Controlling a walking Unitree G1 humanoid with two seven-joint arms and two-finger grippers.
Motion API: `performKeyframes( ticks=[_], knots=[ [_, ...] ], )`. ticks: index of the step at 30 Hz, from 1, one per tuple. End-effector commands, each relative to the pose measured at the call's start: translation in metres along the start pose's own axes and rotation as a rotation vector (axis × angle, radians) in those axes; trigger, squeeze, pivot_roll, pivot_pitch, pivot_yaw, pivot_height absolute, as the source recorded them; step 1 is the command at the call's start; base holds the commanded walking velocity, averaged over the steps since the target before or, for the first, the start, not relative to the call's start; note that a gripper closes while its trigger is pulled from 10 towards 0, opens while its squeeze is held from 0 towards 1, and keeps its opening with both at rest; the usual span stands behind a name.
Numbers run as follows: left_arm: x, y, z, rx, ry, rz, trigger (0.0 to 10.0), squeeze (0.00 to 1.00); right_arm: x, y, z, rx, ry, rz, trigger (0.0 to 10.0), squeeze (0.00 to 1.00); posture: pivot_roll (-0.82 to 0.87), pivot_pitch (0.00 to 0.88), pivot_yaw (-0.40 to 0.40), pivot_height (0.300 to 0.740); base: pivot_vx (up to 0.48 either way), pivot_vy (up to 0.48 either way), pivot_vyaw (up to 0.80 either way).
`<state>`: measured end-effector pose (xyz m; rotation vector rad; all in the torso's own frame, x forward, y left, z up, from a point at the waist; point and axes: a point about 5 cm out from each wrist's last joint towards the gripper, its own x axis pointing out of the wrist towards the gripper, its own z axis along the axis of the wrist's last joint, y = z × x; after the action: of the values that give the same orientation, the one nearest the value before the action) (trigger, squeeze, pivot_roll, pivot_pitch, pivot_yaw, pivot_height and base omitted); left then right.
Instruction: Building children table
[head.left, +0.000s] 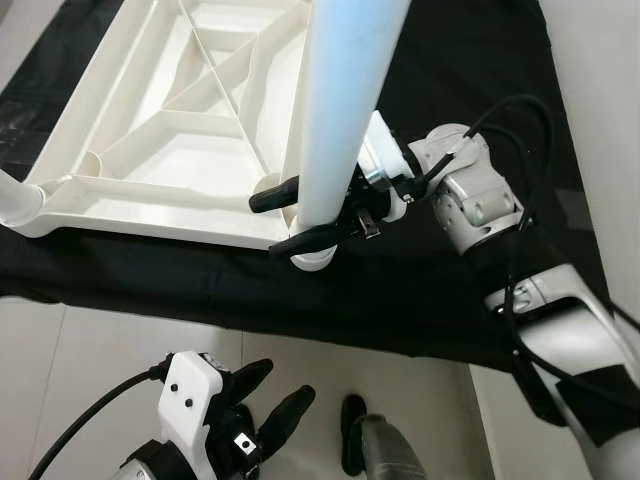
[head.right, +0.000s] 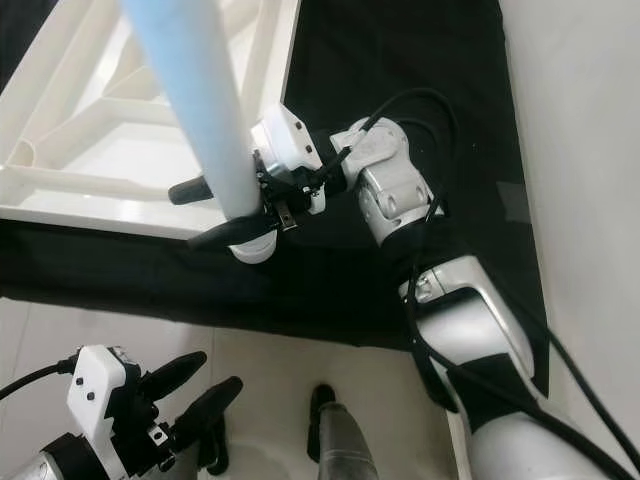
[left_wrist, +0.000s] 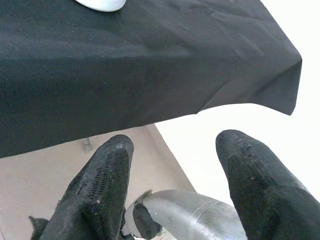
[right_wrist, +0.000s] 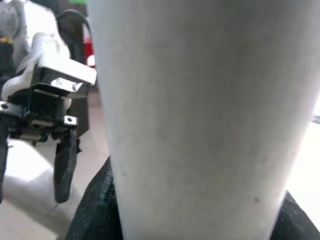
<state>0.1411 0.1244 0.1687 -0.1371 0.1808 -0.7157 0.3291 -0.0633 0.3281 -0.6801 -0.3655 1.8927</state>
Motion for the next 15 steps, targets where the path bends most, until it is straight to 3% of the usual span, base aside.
performKeyframes(
  ticks=[1, 9, 15],
  knots=[
    [-0.003, -0.006, -0.003, -0.030, 0.024, -0.013, 10.0, 0.00, 0.005, 0.008, -0.022, 0.133, 0.049, 0.052, 10.0, 0.00, 0.13, 0.521, -0.064, 0.740, 0.000, 0.000, 0.00],
    [0.000, -0.007, -0.002, -0.048, 0.007, -0.005, 10.0, 0.00, 0.010, -0.014, -0.013, 0.195, -0.065, -0.009, 10.0, 0.00, 0.11, 0.520, -0.085, 0.740, 0.000, 0.000, 0.00],
    [0.002, -0.007, -0.001, -0.052, 0.000, -0.003, 10.0, 0.00, 0.011, -0.021, -0.015, 0.222, -0.133, -0.061, 10.0, 0.00, 0.11, 0.516, -0.092, 0.740, 0.000, 0.000, 0.00]
  ],
)
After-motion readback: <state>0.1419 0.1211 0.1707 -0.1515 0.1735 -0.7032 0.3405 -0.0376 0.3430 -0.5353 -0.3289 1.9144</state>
